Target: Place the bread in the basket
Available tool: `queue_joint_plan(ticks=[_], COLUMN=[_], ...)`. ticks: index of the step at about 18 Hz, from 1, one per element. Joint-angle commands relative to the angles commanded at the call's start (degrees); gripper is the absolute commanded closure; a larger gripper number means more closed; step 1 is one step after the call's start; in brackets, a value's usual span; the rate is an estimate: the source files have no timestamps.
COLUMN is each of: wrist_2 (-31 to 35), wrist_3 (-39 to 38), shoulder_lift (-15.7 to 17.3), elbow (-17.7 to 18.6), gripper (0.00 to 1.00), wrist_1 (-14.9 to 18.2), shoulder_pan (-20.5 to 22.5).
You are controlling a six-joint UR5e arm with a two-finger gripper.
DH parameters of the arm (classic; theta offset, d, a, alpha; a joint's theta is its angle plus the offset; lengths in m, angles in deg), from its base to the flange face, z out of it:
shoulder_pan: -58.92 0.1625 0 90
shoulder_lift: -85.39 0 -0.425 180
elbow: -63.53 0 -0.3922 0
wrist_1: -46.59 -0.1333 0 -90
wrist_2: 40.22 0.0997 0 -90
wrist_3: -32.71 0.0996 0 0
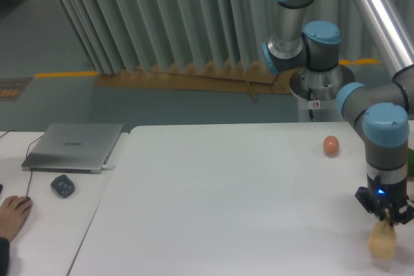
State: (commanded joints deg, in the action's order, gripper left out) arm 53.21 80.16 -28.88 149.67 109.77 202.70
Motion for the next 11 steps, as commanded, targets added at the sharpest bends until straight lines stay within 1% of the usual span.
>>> queue_joint_plan(ticks=[4, 7, 9, 11], wrist_2=[0.17, 0.18, 0.26, 0.26], wrist_3=[13.69, 20.82, 24.16, 29.25], shoulder_lift=[3.52, 5.36, 5.54, 5.98], elbow=[-0.18, -0.09, -0.09, -0.18], gripper=[0.73, 0.72, 0.72, 0.72], wrist_1=[6.06, 8.35, 9.67, 10.73], shoulder_pan=[2.63, 5.18, 6.5, 8.08])
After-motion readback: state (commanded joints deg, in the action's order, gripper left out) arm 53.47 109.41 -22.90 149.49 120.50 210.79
